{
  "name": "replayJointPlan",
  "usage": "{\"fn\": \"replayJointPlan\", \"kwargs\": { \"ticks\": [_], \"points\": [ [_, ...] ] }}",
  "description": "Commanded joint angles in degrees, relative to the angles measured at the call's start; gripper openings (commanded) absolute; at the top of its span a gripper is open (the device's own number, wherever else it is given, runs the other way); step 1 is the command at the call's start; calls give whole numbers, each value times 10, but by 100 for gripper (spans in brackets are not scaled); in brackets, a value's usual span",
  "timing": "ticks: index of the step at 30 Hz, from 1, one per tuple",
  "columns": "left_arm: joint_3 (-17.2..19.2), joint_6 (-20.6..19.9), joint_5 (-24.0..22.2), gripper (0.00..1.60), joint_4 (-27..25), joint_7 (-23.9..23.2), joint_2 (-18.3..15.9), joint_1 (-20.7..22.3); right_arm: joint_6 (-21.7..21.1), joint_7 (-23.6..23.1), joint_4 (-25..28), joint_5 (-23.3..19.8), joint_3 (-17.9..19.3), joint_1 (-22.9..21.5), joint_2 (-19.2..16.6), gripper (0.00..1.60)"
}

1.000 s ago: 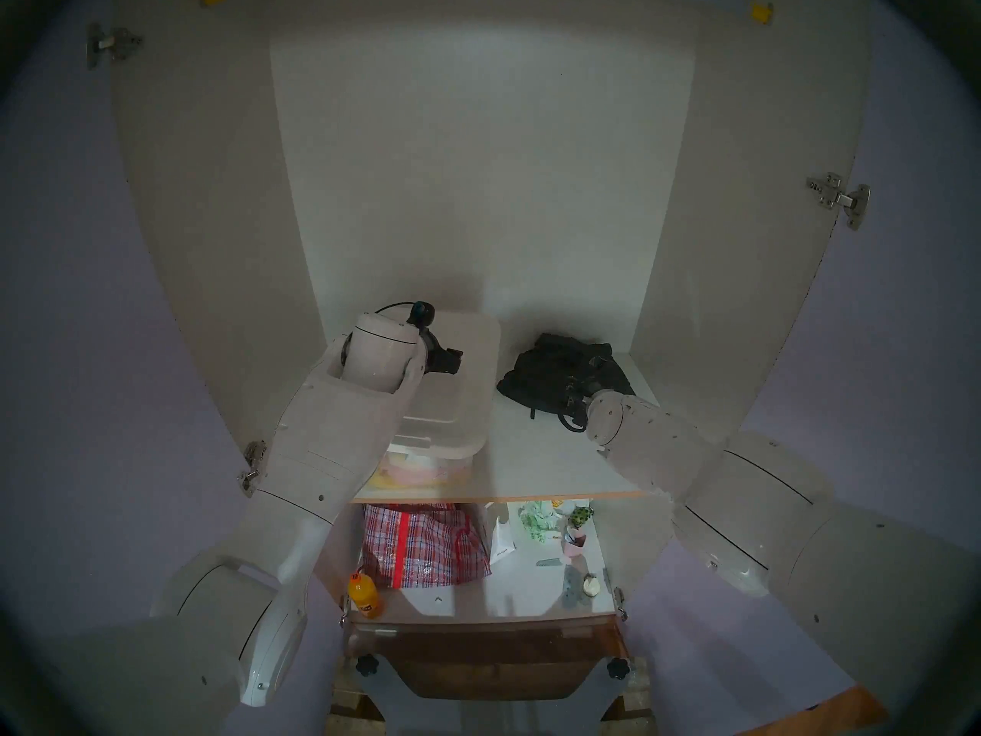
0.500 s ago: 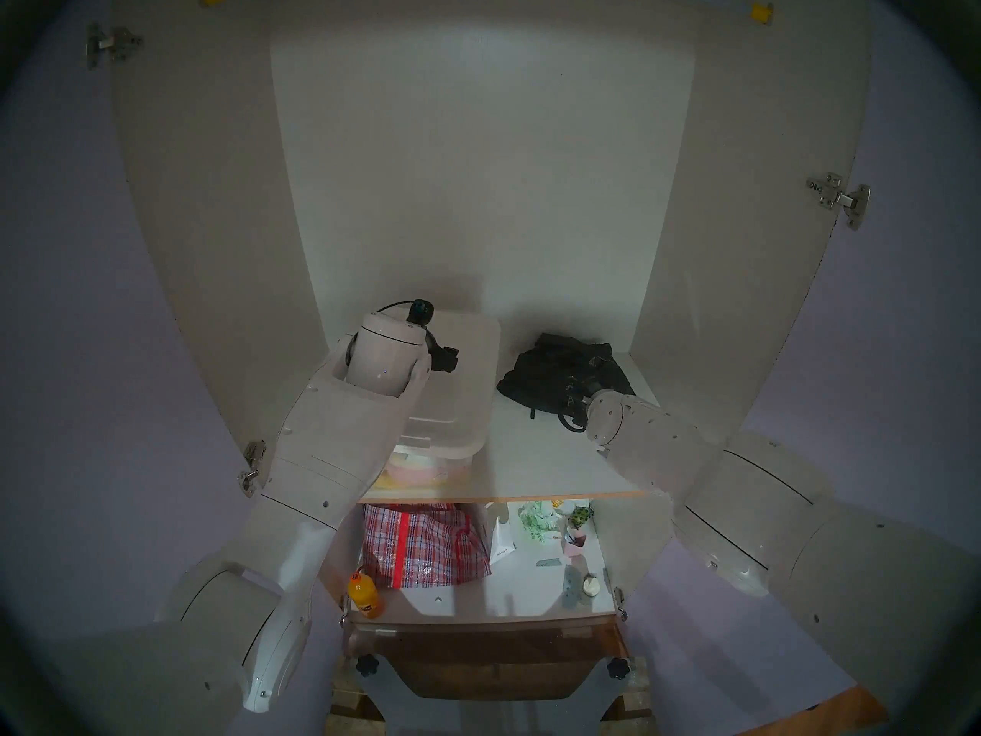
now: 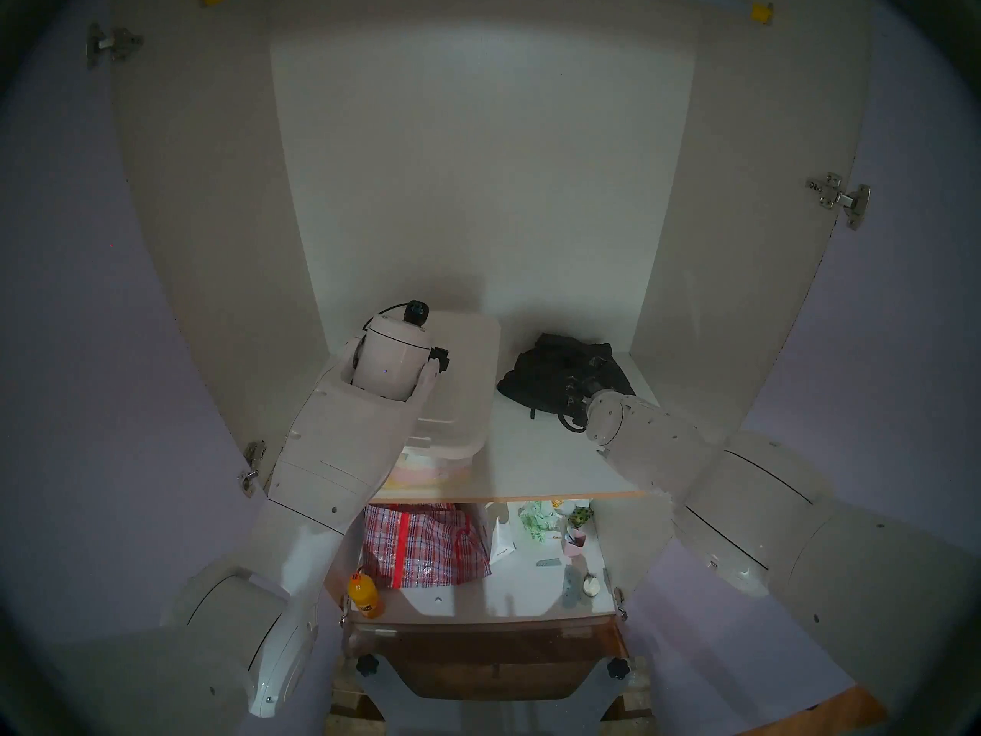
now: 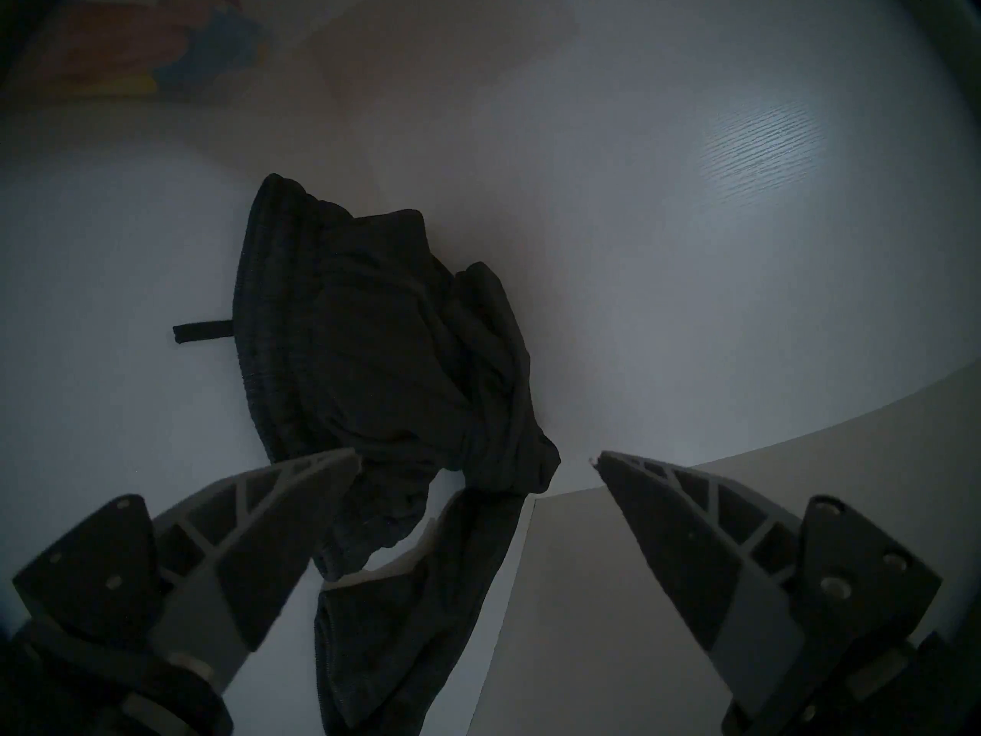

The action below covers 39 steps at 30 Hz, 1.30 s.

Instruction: Take clothing out of the storage bin and put the lid back on the bin

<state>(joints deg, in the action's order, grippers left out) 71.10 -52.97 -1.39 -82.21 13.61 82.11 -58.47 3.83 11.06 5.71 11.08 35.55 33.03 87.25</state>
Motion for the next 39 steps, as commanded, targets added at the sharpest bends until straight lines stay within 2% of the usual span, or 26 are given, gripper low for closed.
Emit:
{"fn": "replayJointPlan", "kwargs": {
  "ticks": [1,22,39],
  "points": [
    [-1,-5,13,160,-18,27,15,12,-1,8,8,-1,2,-16,1,160],
    [2,-20,35,160,-22,101,45,3,-1,8,8,5,12,-15,1,160],
    [28,-7,16,160,-10,125,71,-21,-1,8,8,10,17,-15,1,160]
  ]
}}
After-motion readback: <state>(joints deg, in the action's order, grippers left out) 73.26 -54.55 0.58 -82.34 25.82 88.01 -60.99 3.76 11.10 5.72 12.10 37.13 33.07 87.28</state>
